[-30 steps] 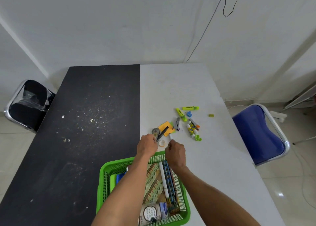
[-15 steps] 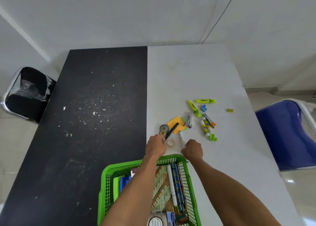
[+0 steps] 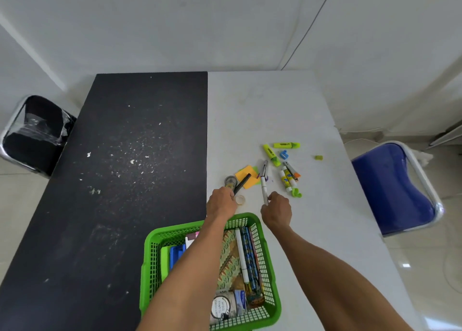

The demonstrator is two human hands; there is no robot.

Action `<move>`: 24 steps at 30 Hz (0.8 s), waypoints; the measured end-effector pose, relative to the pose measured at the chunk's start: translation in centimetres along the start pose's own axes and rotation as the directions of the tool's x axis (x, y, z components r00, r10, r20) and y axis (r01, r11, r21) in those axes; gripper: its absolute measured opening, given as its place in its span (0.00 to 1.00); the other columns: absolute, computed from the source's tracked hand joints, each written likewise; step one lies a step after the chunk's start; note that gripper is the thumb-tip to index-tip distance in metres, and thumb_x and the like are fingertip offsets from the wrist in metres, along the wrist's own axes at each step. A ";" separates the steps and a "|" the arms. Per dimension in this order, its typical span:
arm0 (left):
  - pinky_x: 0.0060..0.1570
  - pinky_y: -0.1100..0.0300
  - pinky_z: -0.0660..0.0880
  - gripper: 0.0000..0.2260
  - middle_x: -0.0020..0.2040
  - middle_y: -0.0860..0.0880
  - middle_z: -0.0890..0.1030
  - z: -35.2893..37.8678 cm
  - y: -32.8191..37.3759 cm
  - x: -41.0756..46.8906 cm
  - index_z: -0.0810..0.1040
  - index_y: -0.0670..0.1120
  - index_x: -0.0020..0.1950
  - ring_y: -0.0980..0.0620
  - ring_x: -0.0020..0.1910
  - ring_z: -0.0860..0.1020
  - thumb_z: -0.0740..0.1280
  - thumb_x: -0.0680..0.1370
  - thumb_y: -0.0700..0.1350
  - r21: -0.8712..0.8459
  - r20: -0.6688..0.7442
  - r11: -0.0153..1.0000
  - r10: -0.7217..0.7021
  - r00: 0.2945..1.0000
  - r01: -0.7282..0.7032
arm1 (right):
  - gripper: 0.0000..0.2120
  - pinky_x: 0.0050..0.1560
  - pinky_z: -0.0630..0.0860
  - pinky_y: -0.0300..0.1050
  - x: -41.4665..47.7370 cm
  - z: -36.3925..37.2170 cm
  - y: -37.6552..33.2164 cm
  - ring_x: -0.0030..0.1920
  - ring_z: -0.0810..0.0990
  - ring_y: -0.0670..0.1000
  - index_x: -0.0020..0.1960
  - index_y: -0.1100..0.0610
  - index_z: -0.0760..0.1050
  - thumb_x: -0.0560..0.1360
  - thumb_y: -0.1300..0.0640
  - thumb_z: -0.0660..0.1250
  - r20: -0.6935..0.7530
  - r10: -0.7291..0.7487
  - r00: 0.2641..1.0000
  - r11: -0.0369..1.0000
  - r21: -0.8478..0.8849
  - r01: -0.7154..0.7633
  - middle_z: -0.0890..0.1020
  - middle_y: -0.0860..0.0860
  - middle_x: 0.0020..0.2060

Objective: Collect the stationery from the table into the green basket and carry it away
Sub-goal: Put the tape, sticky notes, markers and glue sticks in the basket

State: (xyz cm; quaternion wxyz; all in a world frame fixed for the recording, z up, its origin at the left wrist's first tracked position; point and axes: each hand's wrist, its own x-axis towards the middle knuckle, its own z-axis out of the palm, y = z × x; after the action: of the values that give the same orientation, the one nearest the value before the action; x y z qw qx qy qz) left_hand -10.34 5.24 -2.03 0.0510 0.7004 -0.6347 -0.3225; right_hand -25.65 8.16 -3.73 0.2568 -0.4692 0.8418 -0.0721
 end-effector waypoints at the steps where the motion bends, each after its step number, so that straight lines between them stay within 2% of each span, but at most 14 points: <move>1: 0.45 0.52 0.78 0.12 0.55 0.43 0.80 -0.2 0.3 -0.6 0.80 0.47 0.56 0.42 0.51 0.79 0.60 0.78 0.41 0.006 -0.009 1.000 0.007 1.000 -0.007 | 0.11 0.42 0.72 0.46 -0.8 -0.3 -0.2 0.49 0.79 0.58 0.55 0.59 0.75 0.73 0.61 0.64 -0.023 -0.024 0.999 1.000 0.002 0.025 0.79 0.56 0.49; 8: 0.48 0.51 0.77 0.11 0.55 0.42 0.79 -1.2 1.5 -5.1 0.79 0.46 0.58 0.40 0.53 0.79 0.63 0.77 0.44 0.072 -0.083 0.997 0.025 0.996 -0.019 | 0.09 0.40 0.73 0.47 -7.2 -0.7 -1.0 0.45 0.78 0.56 0.51 0.58 0.75 0.72 0.58 0.67 -0.136 -0.182 0.974 0.976 0.096 0.196 0.80 0.54 0.46; 12: 0.45 0.51 0.77 0.09 0.52 0.42 0.81 -1.2 1.2 -6.2 0.79 0.43 0.54 0.40 0.51 0.80 0.63 0.77 0.41 0.102 -0.115 0.994 -0.017 0.993 0.029 | 0.07 0.36 0.68 0.46 -10.6 0.8 -0.4 0.44 0.77 0.57 0.49 0.58 0.74 0.72 0.57 0.67 -0.107 -0.274 0.956 0.957 0.072 0.282 0.80 0.54 0.44; 15: 0.43 0.52 0.77 0.08 0.51 0.43 0.81 -1.2 0.8 -7.0 0.79 0.43 0.53 0.41 0.49 0.80 0.64 0.77 0.42 0.100 -0.123 0.994 -0.027 0.992 0.040 | 0.05 0.36 0.71 0.46 -12.9 2.0 0.7 0.42 0.78 0.57 0.47 0.58 0.74 0.72 0.58 0.67 -0.063 -0.277 0.959 0.957 0.077 0.281 0.81 0.54 0.44; 18: 0.43 0.52 0.77 0.09 0.52 0.42 0.81 -0.7 0.4 -7.4 0.79 0.42 0.53 0.41 0.49 0.80 0.63 0.76 0.41 0.064 -0.091 0.998 -0.014 0.996 0.020 | 0.08 0.42 0.76 0.47 -14.2 3.3 2.0 0.45 0.79 0.57 0.51 0.58 0.75 0.72 0.61 0.65 0.014 -0.244 0.970 0.969 0.051 0.243 0.81 0.55 0.47; 24: 0.45 0.52 0.78 0.12 0.53 0.42 0.81 0.9 -0.5 -8.0 0.80 0.42 0.55 0.42 0.51 0.80 0.61 0.75 0.36 0.032 0.008 0.999 0.044 0.999 -0.044 | 0.19 0.45 0.79 0.47 -14.3 5.1 2.1 0.48 0.82 0.57 0.63 0.61 0.72 0.74 0.70 0.60 0.106 -0.186 0.977 0.976 -0.099 0.196 0.82 0.58 0.51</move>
State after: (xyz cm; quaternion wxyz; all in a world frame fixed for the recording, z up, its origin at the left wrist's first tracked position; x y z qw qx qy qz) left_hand -10.28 13.05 0.11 0.0445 0.6859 -0.6553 -0.3133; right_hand -18.55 21.76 -3.65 0.2631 -0.5642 0.7821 -0.0279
